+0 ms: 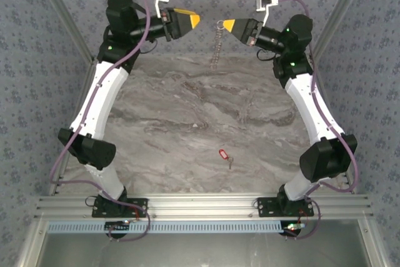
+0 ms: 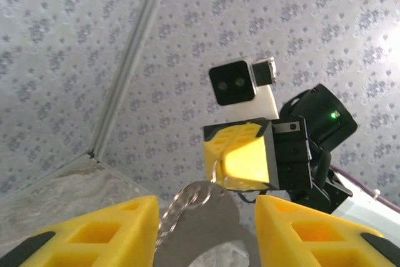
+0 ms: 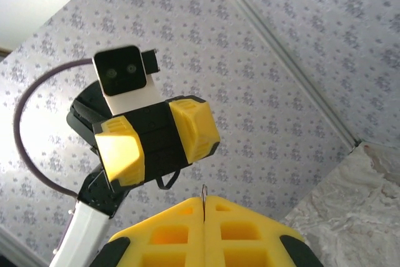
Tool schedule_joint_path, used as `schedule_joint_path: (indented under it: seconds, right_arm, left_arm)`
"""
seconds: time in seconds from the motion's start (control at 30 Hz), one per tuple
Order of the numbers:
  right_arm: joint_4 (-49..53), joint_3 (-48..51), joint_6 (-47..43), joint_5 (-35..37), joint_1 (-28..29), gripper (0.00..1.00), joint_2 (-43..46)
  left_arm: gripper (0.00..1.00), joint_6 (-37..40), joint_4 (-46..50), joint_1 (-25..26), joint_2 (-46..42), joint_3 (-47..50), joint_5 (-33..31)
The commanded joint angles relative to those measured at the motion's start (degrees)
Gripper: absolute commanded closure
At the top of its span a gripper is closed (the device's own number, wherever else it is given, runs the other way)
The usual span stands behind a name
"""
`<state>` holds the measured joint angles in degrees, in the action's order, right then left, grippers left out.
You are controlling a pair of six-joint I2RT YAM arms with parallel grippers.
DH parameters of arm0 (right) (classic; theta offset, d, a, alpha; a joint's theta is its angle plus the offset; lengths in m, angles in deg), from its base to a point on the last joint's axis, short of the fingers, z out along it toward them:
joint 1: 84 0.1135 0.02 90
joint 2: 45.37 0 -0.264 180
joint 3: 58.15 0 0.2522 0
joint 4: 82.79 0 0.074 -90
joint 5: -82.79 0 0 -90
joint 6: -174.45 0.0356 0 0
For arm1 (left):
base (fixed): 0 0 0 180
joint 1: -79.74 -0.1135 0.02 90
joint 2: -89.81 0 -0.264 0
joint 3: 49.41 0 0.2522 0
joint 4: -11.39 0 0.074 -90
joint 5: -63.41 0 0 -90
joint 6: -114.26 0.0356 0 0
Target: Put the keys on the keyring
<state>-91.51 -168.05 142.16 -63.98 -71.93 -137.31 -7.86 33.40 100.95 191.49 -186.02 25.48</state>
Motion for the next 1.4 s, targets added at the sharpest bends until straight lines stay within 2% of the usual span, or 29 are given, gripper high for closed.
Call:
schedule_joint_path:
  seconds: [0.0, 0.27, 1.07, 1.37]
  right_arm:
    - [-5.3, 0.0, 2.6, 0.6, 0.4, 1.0, 0.5]
    - [-6.8, -0.3, 3.7, 1.4, 1.6, 1.0, 0.2]
    - [-10.1, -2.0, 6.8, 1.8, 2.6, 1.0, -1.5]
    - [-10.9, -2.6, 7.7, 1.7, 2.6, 1.0, -2.4]
  left_arm:
    - [0.54, -3.3, -4.3, 0.5, -1.4, 0.5, 1.8]
    - [0.54, -5.9, -5.3, 2.6, 1.9, -2.0, 5.7]
    - [0.6, -10.6, -9.5, 5.1, 5.3, -4.2, 5.4]
    - [0.66, -10.8, -9.3, 5.2, 6.2, -4.9, 5.5]
